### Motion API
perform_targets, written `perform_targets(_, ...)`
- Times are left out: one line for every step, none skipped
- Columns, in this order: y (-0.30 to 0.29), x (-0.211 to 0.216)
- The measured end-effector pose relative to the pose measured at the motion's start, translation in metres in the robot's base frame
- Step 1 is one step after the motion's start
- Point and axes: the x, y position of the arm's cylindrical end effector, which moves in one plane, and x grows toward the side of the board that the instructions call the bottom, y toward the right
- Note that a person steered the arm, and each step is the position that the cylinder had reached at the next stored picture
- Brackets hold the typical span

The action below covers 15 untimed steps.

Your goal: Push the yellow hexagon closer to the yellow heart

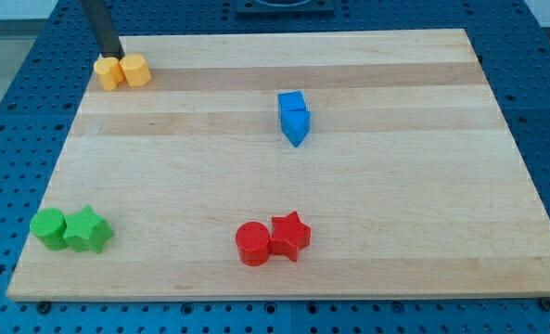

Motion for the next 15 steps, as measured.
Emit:
perform_targets(0.0, 0.013)
perform_targets(0.0, 0.028)
perform_targets(0.0, 0.042)
perform_targets(-0.001, 0.045)
perform_targets(-0.001, 0.025)
perform_targets(-0.001, 0.002)
perform_targets(0.013, -0.015)
perform_targets(0.047, -0.015)
perform_targets(0.05, -0.017)
perform_targets(0.048, -0.018)
perform_targets(0.048, -0.014)
perform_targets(0.048, 0.003)
perform_targets(0.048, 0.024)
perform_targets(0.048, 0.042)
perform_targets(0.048, 0.044)
